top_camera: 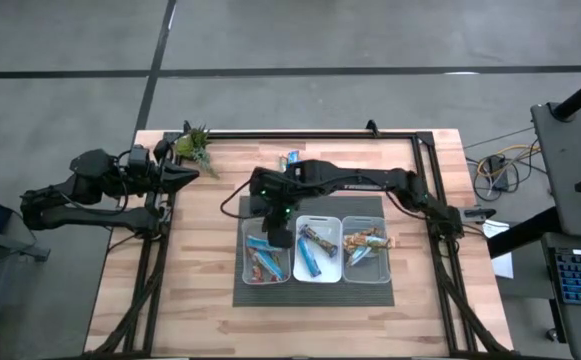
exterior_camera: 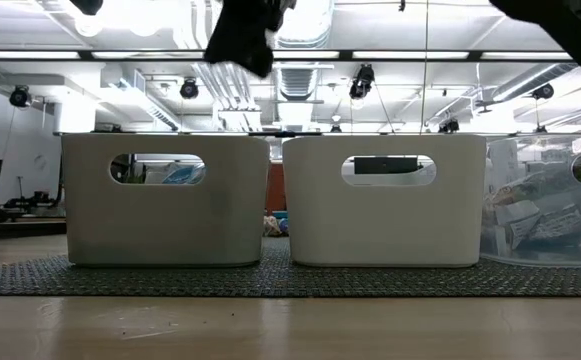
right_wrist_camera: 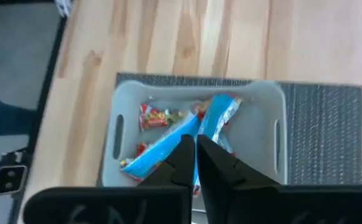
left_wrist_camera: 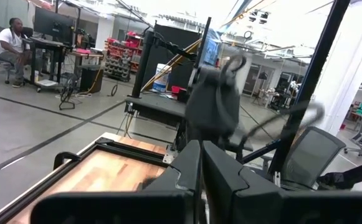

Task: Pick and place Granola Bars by type
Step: Put the orange granola bar into the transparent bin

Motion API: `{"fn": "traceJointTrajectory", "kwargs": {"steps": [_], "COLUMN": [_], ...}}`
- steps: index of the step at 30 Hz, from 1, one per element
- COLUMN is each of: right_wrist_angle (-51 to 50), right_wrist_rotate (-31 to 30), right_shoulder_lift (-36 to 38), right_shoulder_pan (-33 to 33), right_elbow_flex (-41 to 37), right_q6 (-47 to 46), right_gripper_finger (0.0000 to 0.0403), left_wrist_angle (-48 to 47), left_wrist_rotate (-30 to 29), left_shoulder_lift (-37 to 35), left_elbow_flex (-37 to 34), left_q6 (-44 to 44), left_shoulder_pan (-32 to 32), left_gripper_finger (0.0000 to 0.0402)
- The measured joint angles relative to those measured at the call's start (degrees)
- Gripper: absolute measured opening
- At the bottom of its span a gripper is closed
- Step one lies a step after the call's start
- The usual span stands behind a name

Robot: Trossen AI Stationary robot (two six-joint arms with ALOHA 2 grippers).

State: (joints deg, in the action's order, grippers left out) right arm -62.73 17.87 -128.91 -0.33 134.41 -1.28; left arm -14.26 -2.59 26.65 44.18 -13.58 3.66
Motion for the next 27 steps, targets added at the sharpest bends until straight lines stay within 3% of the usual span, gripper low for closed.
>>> {"fn": "traceJointTrajectory", "kwargs": {"steps": [7, 27], "right_wrist_angle": [-0.1, -4.87], "right_wrist_rotate": [-9.27, -15.37], "right_shoulder_lift": [6.75, 21.54], "right_shoulder_pan": [-0.42, -6.6], "right_elbow_flex": [0.0, -3.76], "right_q6": [0.61, 1.85], "right_gripper_finger": [0.0008, 0.0008], "left_wrist_angle": [0.04, 0.12], "left_wrist_rotate": [-0.6, -3.5], "left_shoulder_lift": [0.11, 1.62], "left_elbow_flex": [-0.02, -0.02], "left_q6": [0.04, 0.02], "left_shoulder_pan": [0.02, 0.0], "left_gripper_finger": [0.0, 0.0]}}
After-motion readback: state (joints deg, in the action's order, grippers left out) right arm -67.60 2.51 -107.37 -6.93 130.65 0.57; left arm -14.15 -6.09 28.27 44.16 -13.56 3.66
